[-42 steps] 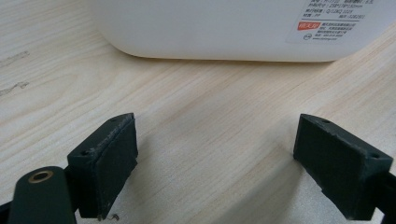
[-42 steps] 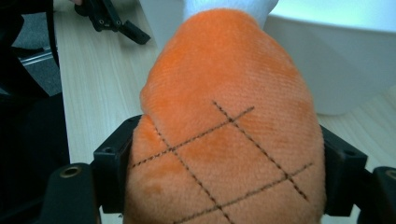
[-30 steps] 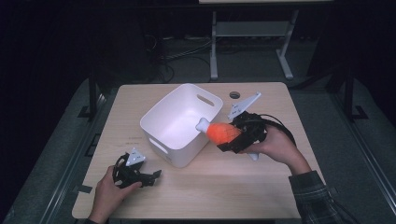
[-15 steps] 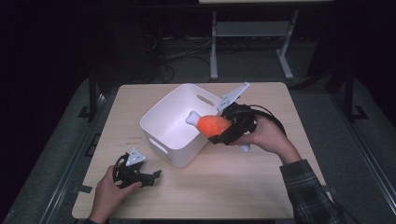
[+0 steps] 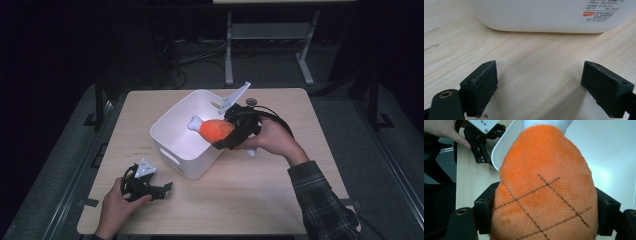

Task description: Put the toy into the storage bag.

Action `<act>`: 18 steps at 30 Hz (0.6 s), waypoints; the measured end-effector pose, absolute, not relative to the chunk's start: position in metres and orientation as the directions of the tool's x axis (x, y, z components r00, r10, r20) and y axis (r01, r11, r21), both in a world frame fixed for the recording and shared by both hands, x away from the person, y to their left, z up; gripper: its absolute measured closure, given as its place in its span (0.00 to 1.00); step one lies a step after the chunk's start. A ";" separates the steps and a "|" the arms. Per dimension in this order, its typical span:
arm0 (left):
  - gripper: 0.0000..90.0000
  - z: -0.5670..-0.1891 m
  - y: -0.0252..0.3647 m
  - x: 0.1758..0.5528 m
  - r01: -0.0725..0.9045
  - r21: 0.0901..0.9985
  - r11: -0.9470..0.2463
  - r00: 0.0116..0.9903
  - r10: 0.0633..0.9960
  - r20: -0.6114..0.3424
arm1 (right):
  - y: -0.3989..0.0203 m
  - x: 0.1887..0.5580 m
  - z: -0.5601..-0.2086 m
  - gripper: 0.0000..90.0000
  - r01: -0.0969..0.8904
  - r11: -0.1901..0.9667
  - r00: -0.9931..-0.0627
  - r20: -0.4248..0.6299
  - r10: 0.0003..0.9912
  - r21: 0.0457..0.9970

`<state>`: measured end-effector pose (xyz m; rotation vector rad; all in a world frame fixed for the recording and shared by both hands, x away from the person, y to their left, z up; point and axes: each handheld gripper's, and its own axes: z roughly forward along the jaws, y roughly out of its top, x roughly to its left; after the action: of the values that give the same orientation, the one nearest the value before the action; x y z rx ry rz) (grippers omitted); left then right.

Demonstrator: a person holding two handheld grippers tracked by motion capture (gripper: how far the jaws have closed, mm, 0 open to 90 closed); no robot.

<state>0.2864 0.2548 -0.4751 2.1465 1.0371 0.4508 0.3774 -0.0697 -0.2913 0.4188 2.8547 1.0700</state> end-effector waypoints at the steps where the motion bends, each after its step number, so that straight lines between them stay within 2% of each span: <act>1: 0.14 -0.475 0.255 0.286 0.542 0.720 -0.434 0.619 0.785 0.008 | -0.068 0.378 -0.291 0.26 0.229 0.721 -0.961 0.035 0.274 0.654; 18: 0.14 -0.475 0.255 0.286 0.541 0.717 -0.440 0.622 0.783 0.012 | -0.034 0.399 -0.286 0.25 0.181 0.751 -0.976 0.019 0.219 0.636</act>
<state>0.2865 0.2551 -0.4749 2.1536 1.0334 0.4515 0.3992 -0.0342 -0.2864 0.3298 2.8858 1.0388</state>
